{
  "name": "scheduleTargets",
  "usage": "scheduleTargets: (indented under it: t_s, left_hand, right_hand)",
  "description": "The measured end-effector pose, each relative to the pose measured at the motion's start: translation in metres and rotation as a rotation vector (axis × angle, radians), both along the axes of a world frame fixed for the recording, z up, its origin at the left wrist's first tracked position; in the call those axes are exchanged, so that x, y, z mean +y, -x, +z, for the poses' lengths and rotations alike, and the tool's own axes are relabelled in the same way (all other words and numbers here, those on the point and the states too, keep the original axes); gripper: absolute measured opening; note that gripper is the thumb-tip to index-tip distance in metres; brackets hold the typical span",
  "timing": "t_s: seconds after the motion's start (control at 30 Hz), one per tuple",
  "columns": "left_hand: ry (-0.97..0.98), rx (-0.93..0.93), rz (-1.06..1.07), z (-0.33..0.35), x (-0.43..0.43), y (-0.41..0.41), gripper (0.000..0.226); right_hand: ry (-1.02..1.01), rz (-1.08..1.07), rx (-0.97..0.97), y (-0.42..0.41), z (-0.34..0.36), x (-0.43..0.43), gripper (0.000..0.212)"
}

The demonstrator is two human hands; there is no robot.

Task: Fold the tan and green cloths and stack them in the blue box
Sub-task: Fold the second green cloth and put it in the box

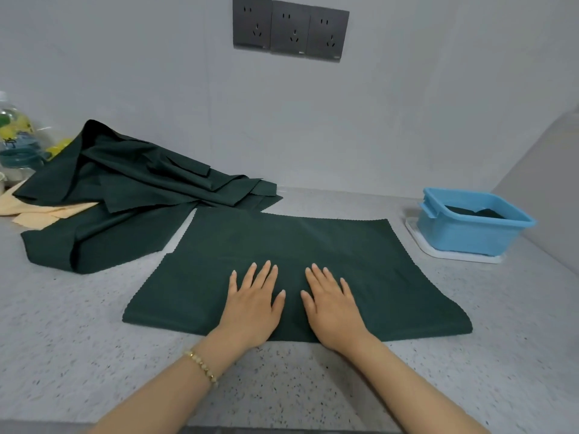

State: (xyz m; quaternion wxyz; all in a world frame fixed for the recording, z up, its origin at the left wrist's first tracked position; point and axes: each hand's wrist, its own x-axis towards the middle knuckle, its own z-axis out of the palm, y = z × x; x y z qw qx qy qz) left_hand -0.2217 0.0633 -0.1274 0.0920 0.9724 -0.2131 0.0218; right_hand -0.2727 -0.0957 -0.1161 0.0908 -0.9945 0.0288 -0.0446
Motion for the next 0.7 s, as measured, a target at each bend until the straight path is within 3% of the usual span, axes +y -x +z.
scheduleTargets:
  t_s: [0.4,0.6,0.7]
  left_hand:
    - [0.019,0.025,-0.016,0.0,0.003,-0.001,0.066]
    - [0.016,0.036,-0.02,0.001,0.001,0.0,0.066]
    - [0.008,0.036,-0.022,0.002,0.0,0.001,0.065]
  right_hand:
    - [-0.033,-0.362,0.092,0.055,0.008,-0.142,0.057]
    - [-0.003,-0.376,0.146,0.055,0.017,-0.144,0.055]
    - [-0.035,-0.331,0.083,0.045,0.023,-0.118,0.053]
